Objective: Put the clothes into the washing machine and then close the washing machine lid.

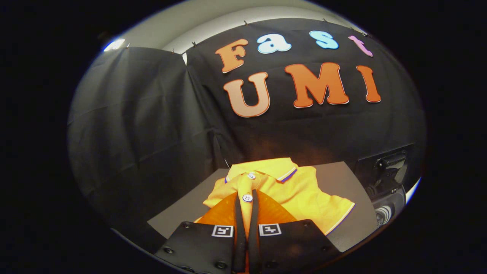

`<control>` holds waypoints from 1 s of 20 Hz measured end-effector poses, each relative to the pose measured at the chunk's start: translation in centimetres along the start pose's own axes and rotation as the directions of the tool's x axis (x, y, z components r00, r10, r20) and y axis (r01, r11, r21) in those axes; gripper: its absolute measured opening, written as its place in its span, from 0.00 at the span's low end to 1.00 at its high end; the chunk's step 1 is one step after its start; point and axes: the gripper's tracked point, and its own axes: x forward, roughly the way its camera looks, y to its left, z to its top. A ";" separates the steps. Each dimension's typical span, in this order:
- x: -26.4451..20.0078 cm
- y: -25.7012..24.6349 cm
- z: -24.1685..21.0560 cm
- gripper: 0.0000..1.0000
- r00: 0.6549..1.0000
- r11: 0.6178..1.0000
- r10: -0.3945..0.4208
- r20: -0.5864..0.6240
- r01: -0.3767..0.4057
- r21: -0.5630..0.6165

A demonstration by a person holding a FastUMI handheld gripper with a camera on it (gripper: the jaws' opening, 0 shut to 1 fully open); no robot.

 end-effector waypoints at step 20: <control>-14.6 -29.3 11.5 0.11 0.975 0.990 -0.102 0.198 0.119 -0.074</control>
